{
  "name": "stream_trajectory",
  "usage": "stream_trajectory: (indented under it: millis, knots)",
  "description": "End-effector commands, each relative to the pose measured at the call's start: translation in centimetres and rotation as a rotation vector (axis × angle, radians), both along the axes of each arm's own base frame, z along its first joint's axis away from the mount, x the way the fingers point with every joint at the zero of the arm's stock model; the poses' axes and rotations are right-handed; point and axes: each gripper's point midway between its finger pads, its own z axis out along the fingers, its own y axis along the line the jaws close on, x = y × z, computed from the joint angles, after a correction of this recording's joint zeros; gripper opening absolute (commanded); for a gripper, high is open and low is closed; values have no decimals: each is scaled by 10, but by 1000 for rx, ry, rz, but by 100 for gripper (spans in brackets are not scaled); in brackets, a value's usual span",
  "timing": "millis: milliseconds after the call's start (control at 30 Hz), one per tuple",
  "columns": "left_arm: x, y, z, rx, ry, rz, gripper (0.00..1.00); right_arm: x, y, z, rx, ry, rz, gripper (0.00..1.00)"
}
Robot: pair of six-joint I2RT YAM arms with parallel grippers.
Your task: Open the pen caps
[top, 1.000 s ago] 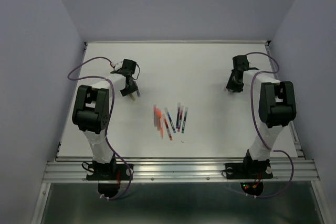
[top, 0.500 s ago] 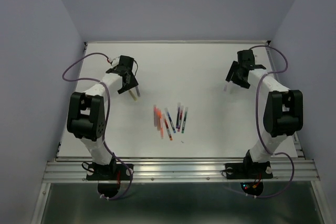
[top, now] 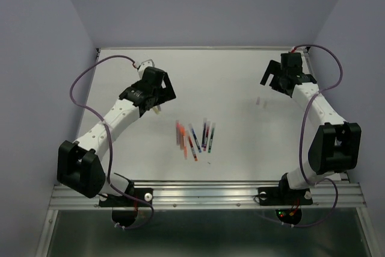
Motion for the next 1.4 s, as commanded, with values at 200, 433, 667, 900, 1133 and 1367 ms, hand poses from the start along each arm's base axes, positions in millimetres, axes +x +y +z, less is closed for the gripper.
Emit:
stream_trajectory:
  millis: [200,433,667,900,1133,1367]
  knots:
    - [-97,-45,-82,11,271,-240,99,2,11,4,34,-33,70,100]
    - [-106,-58,-108,50,329,-326,99,1,11,6,33,-39,71,100]
    - [-108,-49,-131,124,393,-300,99,0,10,3,31,-31,71,100]
    - [-103,-47,-139,150,405,-279,99,1,10,-2,28,-19,71,100]
    - [-101,-44,-142,166,406,-262,93,0,11,-5,29,-11,74,100]
    - [-99,-47,-146,164,409,-268,88,1,11,-6,31,-8,76,100]
